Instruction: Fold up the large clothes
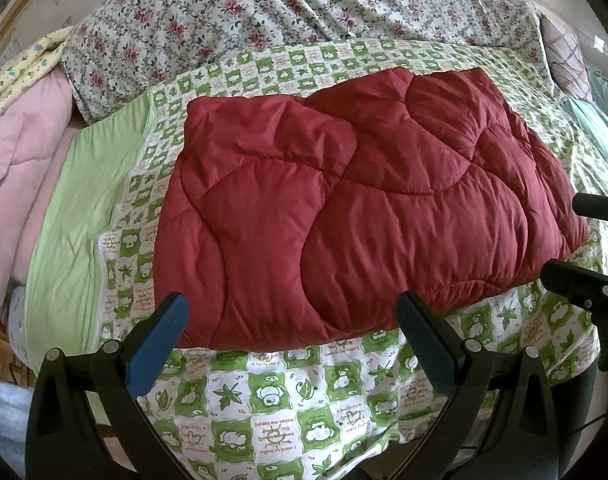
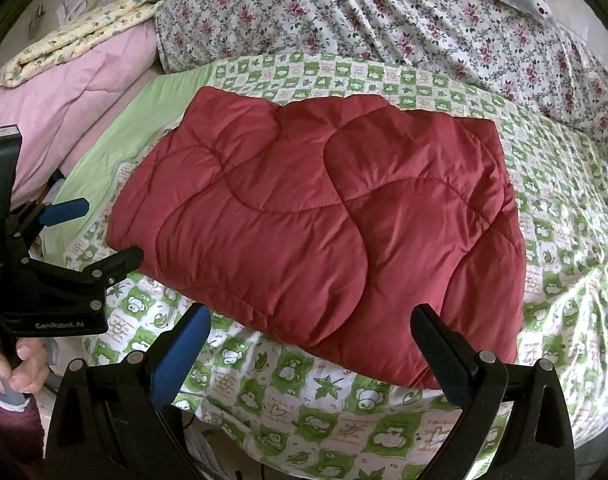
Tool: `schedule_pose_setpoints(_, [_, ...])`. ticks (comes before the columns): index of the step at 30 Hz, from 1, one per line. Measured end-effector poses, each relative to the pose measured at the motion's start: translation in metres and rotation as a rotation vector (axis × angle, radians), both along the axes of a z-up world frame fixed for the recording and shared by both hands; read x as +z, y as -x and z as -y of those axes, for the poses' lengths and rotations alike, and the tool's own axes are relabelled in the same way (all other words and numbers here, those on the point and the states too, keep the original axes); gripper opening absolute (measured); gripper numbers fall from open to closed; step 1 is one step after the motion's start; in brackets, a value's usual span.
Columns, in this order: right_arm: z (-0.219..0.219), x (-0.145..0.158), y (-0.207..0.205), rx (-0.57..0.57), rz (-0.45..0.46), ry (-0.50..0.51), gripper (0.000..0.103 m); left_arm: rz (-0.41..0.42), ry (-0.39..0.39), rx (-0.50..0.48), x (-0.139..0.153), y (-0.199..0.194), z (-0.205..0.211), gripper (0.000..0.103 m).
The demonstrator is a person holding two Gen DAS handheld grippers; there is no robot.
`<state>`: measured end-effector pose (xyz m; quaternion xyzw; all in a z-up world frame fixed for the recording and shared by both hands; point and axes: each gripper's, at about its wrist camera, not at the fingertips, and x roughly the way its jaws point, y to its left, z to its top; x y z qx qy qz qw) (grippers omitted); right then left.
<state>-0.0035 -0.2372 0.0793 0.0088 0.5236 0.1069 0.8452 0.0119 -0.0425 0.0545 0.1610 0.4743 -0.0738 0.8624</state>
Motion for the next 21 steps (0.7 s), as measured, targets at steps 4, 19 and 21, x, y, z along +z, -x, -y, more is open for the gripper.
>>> schedule_pose_setpoints(4, [-0.0003,0.0019,-0.0006,0.003,0.001,0.002,0.101,0.005,0.000,0.001,0.0011,-0.0005,0.0003,0.103])
schedule_pose_setpoints(19, [0.0028,0.0034,-0.0041,0.009,0.004,0.006,0.101,0.013,0.002,0.002,0.0024,-0.0017,0.0022,0.103])
schedule_pose_setpoints(21, [0.0026,0.0034,-0.0037,0.009,0.003,0.007,0.101,0.011,0.002,0.003,0.0024,-0.0018,0.0023,0.103])
